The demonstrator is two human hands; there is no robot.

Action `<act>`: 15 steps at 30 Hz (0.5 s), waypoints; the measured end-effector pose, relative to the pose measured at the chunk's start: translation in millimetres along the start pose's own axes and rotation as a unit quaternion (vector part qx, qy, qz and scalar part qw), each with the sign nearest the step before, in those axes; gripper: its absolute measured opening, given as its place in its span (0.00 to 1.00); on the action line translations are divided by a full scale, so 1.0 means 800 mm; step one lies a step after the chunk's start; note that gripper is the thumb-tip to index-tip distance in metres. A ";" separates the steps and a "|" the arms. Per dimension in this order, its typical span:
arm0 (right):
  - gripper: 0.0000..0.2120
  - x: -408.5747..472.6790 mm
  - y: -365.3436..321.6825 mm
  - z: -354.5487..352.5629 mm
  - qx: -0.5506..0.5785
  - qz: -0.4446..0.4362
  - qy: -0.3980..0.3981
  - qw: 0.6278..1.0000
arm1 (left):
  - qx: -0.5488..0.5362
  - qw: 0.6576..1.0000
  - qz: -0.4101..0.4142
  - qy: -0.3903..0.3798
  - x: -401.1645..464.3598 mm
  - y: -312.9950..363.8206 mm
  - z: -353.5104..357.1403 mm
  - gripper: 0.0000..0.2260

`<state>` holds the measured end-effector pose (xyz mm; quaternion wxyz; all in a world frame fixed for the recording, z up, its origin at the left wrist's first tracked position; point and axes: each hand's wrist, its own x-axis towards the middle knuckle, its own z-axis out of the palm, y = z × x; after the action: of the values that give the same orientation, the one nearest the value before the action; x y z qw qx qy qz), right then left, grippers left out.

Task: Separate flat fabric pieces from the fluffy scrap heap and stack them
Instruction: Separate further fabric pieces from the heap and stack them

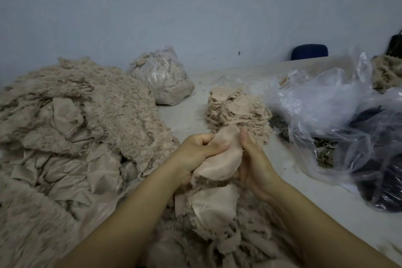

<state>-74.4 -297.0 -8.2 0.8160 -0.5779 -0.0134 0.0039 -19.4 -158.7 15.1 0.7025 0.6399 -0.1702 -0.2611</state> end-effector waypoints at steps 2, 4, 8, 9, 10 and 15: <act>0.24 0.007 -0.004 -0.001 0.009 -0.019 0.032 0.999 | 0.055 0.998 -0.014 -0.021 0.000 0.001 0.001 0.03; 0.15 0.016 -0.005 -0.009 -0.017 -0.062 0.117 0.991 | 0.078 0.997 -0.008 -0.006 0.001 0.001 -0.004 0.11; 0.13 0.019 -0.009 -0.047 -0.107 -0.062 0.187 0.975 | 0.056 0.997 -0.003 0.056 0.002 0.004 -0.028 0.12; 0.13 0.016 -0.009 -0.055 -0.146 -0.042 0.157 0.976 | 0.060 0.997 -0.001 0.058 0.002 0.005 -0.033 0.13; 0.13 0.011 -0.009 -0.061 -0.183 -0.018 0.115 0.976 | 0.069 0.996 -0.002 0.053 0.004 0.004 -0.037 0.14; 0.18 0.006 -0.005 -0.058 -0.179 -0.016 0.034 0.983 | 0.107 0.994 -0.036 -0.008 0.014 0.002 -0.024 0.15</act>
<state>-68.1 -341.7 -19.7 0.6994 -0.7141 0.0044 -0.0313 0.9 -149.7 13.2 0.6185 0.7150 -0.1796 -0.2720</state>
